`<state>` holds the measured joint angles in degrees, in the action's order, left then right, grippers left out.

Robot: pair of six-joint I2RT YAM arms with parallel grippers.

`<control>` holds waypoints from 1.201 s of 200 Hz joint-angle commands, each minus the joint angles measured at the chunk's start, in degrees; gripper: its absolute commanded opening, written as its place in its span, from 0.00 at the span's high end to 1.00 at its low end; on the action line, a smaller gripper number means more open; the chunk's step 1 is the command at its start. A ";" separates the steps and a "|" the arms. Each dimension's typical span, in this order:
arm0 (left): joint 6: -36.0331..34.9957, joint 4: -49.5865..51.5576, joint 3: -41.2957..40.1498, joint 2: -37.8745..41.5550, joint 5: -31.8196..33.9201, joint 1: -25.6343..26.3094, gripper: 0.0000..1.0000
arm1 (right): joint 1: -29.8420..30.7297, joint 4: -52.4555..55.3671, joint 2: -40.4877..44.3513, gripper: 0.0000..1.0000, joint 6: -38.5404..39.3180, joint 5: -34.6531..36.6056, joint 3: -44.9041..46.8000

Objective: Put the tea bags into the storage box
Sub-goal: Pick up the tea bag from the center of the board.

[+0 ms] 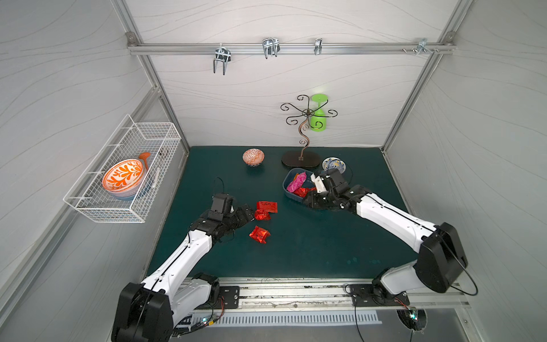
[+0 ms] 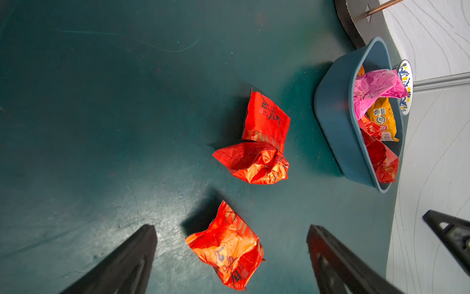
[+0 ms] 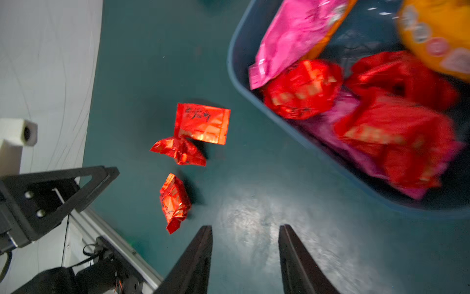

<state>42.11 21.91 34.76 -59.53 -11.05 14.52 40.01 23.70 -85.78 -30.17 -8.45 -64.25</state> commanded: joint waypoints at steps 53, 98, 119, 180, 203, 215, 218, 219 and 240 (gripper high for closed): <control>1.37 -0.68 -3.01 0.62 4.23 0.15 0.03 | 10.59 -6.16 -19.75 0.51 0.03 -5.76 -13.67; 6.58 -1.25 -6.31 3.14 8.79 0.15 0.02 | 10.97 -4.16 -29.35 0.47 0.86 -8.98 -21.36; 7.93 -1.61 -7.29 4.40 10.12 0.07 0.02 | 10.97 -4.76 -31.48 0.47 0.49 -10.41 -22.93; 8.29 -1.22 -7.52 5.32 10.98 0.07 0.02 | 11.02 -5.02 -34.49 0.49 -0.32 -11.11 -23.77; 8.34 -1.45 -7.51 5.17 10.63 0.07 0.02 | 11.04 -5.34 -35.20 0.52 -0.61 -11.12 -23.64; 8.41 -1.57 -7.52 5.24 10.70 0.07 0.02 | 11.00 -5.35 -35.46 0.56 -0.68 -11.04 -23.75; 8.28 -1.61 -7.50 5.29 10.70 0.07 0.02 | 11.04 -5.38 -35.49 0.57 -0.68 -11.00 -23.86; 8.27 -1.61 -7.51 5.30 10.70 0.07 0.02 | 11.00 -5.36 -35.50 0.57 -0.72 -10.99 -23.89; 8.25 -1.69 -7.51 5.33 10.54 0.07 0.02 | 11.01 -5.18 -35.88 0.67 -0.65 -10.56 -24.07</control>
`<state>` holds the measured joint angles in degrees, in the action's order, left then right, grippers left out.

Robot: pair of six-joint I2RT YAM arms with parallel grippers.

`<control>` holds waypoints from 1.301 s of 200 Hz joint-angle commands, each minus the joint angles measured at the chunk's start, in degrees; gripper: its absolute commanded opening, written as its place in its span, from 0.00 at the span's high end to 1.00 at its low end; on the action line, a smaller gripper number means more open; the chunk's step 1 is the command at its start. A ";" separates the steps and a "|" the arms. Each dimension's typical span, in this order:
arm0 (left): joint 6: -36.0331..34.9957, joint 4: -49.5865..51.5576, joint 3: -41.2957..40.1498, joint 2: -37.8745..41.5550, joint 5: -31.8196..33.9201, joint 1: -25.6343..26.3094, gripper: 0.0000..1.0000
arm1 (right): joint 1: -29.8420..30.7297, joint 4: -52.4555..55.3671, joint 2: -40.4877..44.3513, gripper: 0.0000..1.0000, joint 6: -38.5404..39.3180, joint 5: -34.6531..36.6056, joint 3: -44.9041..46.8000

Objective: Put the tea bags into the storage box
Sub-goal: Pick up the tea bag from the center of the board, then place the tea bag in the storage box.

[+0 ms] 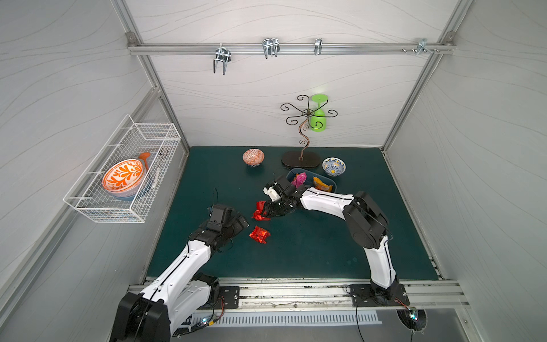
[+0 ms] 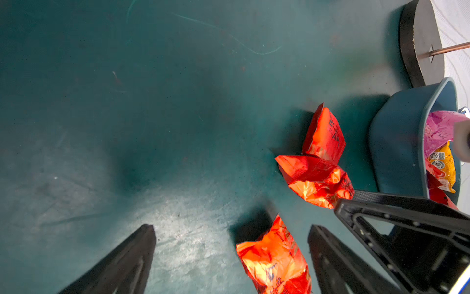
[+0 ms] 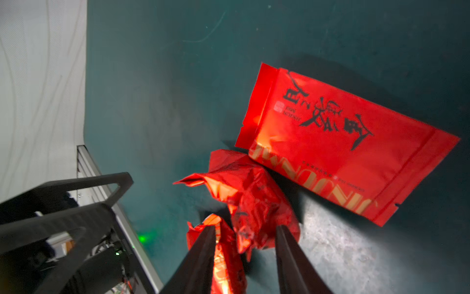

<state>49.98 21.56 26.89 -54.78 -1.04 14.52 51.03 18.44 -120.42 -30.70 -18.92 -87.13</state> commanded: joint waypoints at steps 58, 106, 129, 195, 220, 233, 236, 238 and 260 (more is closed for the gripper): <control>0.47 -1.49 0.01 0.91 0.51 0.07 0.02 | -0.06 0.35 0.02 1.00 0.35 0.02 -1.45; 0.58 -1.77 0.24 0.65 0.34 0.07 0.02 | -1.35 1.50 5.46 1.00 1.00 -0.28 -1.05; 0.64 -2.38 0.60 -0.04 0.05 0.07 0.02 | -3.85 2.28 10.18 1.00 1.25 -0.23 0.68; 0.67 -3.37 2.52 -2.78 -1.68 0.07 0.02 | -18.17 6.02 23.15 1.00 1.51 2.86 9.07; 0.65 -3.38 3.00 -3.39 -2.45 0.07 0.02 | -24.18 6.29 25.57 1.00 1.61 3.54 13.17; 0.66 -3.43 3.25 -3.63 -2.53 0.07 0.02 | -26.68 5.92 26.26 1.00 1.80 3.63 15.14; 0.65 -3.43 3.32 -3.69 -2.63 0.07 0.02 | -27.09 5.80 26.29 1.00 1.93 3.72 15.51; 0.65 -3.45 3.27 -3.74 -2.65 0.07 0.02 | -27.31 5.71 26.36 1.00 2.02 3.80 15.77; 0.99 -3.97 3.25 -4.23 -2.96 0.07 0.02 | -29.43 5.46 25.97 1.00 3.13 4.79 16.78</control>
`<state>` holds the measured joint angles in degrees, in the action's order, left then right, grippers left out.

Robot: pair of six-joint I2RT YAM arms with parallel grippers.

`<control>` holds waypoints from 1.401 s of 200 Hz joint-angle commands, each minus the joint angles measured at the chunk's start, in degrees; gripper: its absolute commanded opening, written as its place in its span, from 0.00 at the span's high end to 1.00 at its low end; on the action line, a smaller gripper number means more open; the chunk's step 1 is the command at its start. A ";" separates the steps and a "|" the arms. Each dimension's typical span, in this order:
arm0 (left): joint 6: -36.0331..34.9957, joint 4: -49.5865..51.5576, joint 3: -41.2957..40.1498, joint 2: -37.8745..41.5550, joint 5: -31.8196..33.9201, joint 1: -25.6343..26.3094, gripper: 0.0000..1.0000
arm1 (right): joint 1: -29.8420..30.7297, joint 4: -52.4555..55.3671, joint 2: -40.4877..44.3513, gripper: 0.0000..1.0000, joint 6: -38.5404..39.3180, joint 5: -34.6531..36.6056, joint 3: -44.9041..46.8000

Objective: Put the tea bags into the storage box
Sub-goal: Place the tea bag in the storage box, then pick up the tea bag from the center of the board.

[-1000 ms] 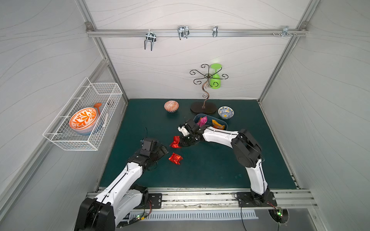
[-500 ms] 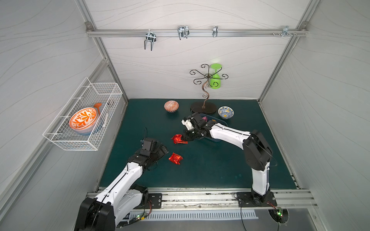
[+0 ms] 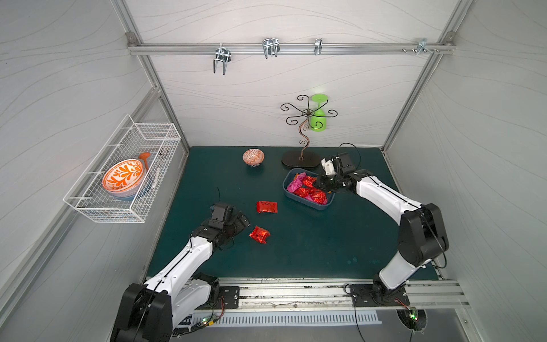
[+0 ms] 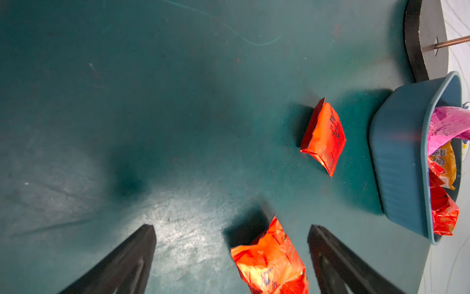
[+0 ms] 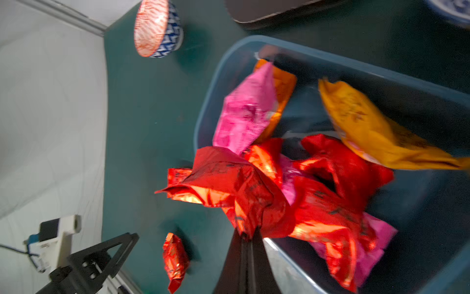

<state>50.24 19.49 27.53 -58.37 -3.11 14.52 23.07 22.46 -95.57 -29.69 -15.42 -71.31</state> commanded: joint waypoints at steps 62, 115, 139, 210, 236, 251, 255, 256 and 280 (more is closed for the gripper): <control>-0.89 -2.60 3.08 -1.97 -3.36 0.11 0.02 | -2.41 2.52 -5.92 1.00 4.70 2.46 -5.19; -4.84 -2.96 5.58 -5.16 -8.82 0.07 0.03 | -2.32 4.70 -8.01 0.88 4.82 2.70 -8.20; -5.53 -5.31 6.81 -7.67 -11.44 0.07 0.04 | -2.28 4.52 -5.15 0.74 5.11 3.17 -7.21; -6.11 -10.37 11.81 -18.12 -12.34 0.08 0.12 | -1.85 4.54 8.32 0.55 3.99 3.21 0.64; -5.80 -13.77 12.81 -21.96 -11.80 0.07 0.21 | -1.56 3.88 12.79 0.54 2.54 2.97 4.96; -5.47 -17.19 13.31 -24.51 -12.85 0.08 0.29 | -1.62 3.45 14.85 0.54 1.77 2.94 6.79; -5.20 -18.20 13.49 -25.42 -13.05 0.07 0.30 | -1.62 3.35 15.25 0.54 1.66 2.88 7.10; -5.04 -18.49 13.50 -25.63 -13.10 0.07 0.31 | -1.58 3.32 15.37 0.54 1.62 2.87 7.17; -1.65 -25.61 13.60 -30.31 -15.85 0.07 0.38 | -1.59 3.33 16.92 0.54 1.61 2.87 7.68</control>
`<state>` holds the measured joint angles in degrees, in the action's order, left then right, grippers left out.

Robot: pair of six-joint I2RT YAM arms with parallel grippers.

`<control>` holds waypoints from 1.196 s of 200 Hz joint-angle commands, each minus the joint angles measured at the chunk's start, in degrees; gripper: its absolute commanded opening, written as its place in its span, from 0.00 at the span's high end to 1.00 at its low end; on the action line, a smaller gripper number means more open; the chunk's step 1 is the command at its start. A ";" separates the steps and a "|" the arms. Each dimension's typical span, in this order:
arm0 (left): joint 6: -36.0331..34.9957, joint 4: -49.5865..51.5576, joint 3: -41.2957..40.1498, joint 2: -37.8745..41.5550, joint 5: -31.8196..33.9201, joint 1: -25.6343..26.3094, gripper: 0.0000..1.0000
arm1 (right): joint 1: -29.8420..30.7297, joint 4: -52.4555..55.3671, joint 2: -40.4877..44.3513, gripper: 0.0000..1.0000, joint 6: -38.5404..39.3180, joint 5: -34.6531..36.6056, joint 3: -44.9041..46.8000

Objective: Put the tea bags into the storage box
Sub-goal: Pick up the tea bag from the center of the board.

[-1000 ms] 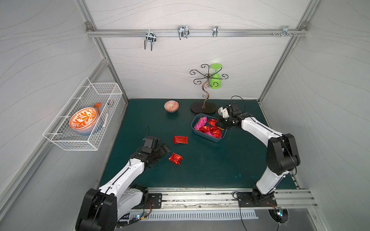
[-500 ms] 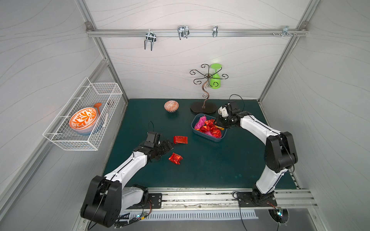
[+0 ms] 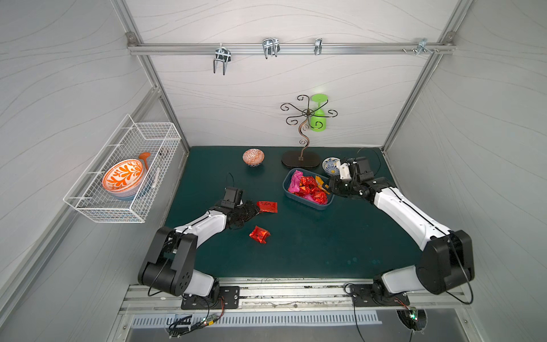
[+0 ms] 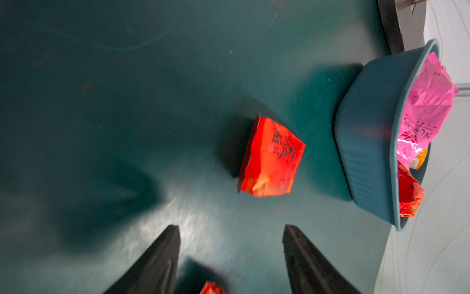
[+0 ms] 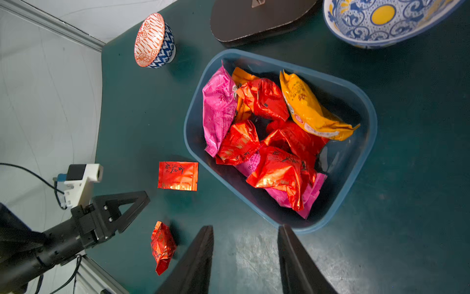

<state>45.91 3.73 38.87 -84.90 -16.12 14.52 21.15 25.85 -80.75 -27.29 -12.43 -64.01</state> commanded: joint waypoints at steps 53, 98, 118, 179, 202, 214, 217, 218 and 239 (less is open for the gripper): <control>5.02 -15.21 3.58 -10.01 -2.92 0.07 0.53 | 0.32 0.72 2.44 0.54 -0.40 -0.23 -0.54; 4.45 -16.95 4.89 -13.51 -3.73 0.07 0.70 | 0.30 0.83 2.38 0.54 -0.33 -0.14 -0.67; 4.69 -17.80 5.20 -15.03 -4.76 0.11 0.79 | 0.26 1.08 2.34 0.54 -0.14 0.16 -0.83; 4.56 -18.11 5.69 -16.01 -5.98 0.07 0.98 | -0.09 1.54 2.47 0.54 0.06 -0.14 -1.11; 4.06 -16.78 6.01 -14.48 -6.12 0.07 0.98 | -0.43 1.14 2.84 0.53 -0.05 -0.56 0.11; 3.13 -15.26 6.45 -12.95 -6.16 0.07 0.98 | -0.78 0.73 3.25 0.53 -0.26 -0.91 1.51; 2.98 -14.72 6.63 -12.56 -6.26 0.09 0.98 | -0.91 0.67 3.43 0.54 -0.35 -0.93 1.90; 2.79 -14.58 6.64 -12.39 -6.32 0.12 0.98 | -0.92 0.64 3.46 0.53 -0.37 -0.93 2.06; 0.86 -11.31 7.76 -8.70 -7.20 0.22 0.98 | -1.52 -0.13 4.86 0.53 -1.48 -0.98 5.78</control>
<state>49.89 -11.03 43.38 -98.10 -21.85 14.52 20.53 25.58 -78.56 -27.66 -12.73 -61.71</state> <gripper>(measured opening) 0.052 0.466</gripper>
